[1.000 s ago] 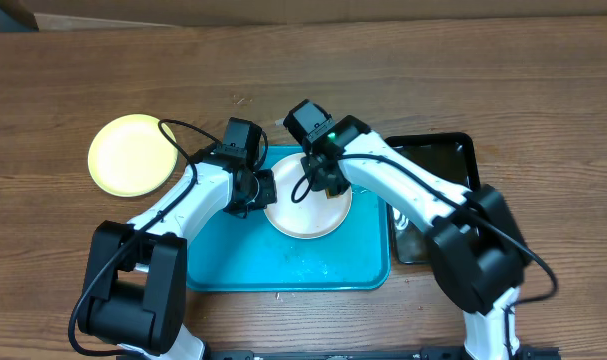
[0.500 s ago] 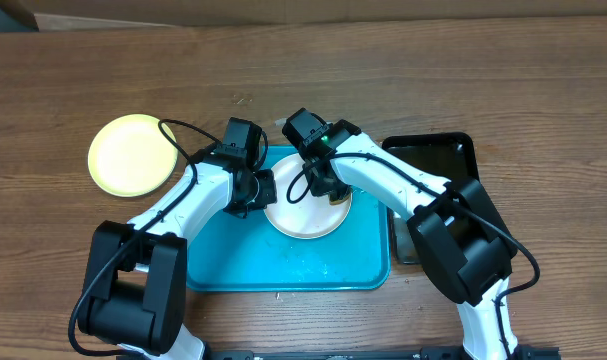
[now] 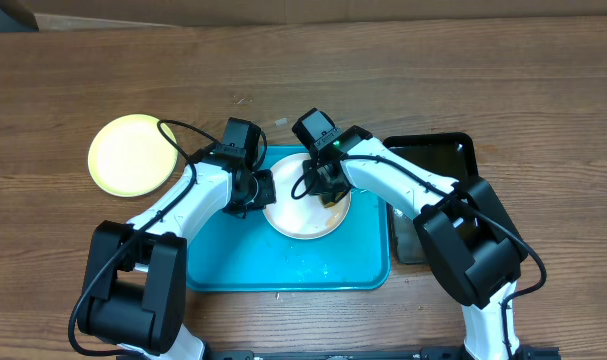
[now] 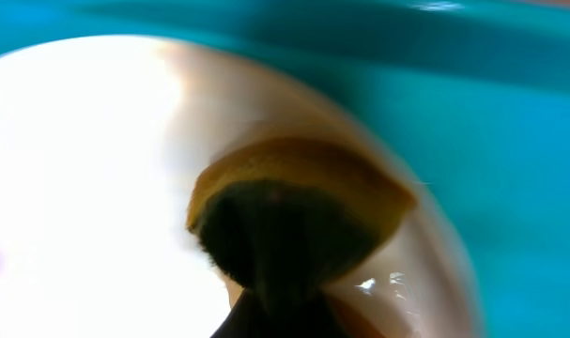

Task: Clean dirty plates on tray and stack at the side
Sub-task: 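Carry the sponge to the white plate and scrub it with the right gripper, then return the sponge to the black tray and rinse it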

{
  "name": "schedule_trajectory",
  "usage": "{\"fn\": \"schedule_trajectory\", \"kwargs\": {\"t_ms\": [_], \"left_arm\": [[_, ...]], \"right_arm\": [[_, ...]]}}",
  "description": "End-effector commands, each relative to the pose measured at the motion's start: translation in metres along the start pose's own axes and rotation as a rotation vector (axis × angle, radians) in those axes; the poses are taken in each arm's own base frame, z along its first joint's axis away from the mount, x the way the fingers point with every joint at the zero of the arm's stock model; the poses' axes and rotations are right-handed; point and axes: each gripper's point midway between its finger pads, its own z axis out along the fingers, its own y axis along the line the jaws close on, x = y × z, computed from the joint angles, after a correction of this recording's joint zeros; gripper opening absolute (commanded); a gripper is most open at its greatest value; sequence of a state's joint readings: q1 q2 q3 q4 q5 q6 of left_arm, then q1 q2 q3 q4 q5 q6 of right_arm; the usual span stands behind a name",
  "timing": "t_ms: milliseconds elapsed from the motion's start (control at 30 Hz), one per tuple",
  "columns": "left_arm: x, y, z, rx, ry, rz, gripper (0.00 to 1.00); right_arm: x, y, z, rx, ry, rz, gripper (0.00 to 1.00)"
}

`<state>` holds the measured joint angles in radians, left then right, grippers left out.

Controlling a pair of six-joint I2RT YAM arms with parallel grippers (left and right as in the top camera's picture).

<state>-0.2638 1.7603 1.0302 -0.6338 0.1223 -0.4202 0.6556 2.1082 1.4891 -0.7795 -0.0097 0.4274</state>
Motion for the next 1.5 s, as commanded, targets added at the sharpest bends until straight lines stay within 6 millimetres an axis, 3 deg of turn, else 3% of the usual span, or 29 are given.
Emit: {"fn": "schedule_trajectory", "kwargs": {"t_ms": [0,200,433,567,733,867,1000,1200,1367,1467], "left_arm": [[-0.002,0.000,0.001,0.002,0.000,-0.008,0.04],[-0.002,0.000,0.001,0.002,0.000,-0.008,0.04],[-0.002,0.000,0.001,0.002,0.000,-0.008,0.05],[-0.002,0.000,0.001,0.002,0.000,-0.008,0.06],[-0.002,0.000,0.001,0.002,0.000,-0.007,0.07],[-0.002,0.000,0.001,0.002,-0.001,-0.007,0.07],[-0.002,0.000,0.001,0.002,-0.001,-0.007,0.07],[-0.002,0.000,0.001,0.002,-0.001,-0.007,0.07],[-0.002,-0.001,0.001,0.002,-0.002,-0.007,0.08],[-0.002,-0.001,0.001,0.002,-0.002,-0.007,0.08]], "right_arm": [[0.055,0.040,0.024,-0.232,0.232,-0.021,0.04],[0.043,0.061,0.002,-0.353,0.229,-0.132,0.04],[-0.008,0.036,-0.060,-0.343,0.174,-0.126,0.04],[-0.024,-0.010,-0.095,-0.259,0.169,-0.052,0.04],[-0.021,-0.086,-0.115,-0.098,0.199,0.080,0.04],[-0.016,-0.138,-0.118,-0.003,0.231,0.180,0.04],[-0.005,-0.174,-0.112,0.062,0.263,0.279,0.04],[0.019,-0.204,-0.081,0.147,0.306,0.312,0.04],[0.025,-0.219,-0.068,0.225,0.289,0.341,0.04],[0.022,-0.219,-0.066,0.223,0.278,0.341,0.21]]}}
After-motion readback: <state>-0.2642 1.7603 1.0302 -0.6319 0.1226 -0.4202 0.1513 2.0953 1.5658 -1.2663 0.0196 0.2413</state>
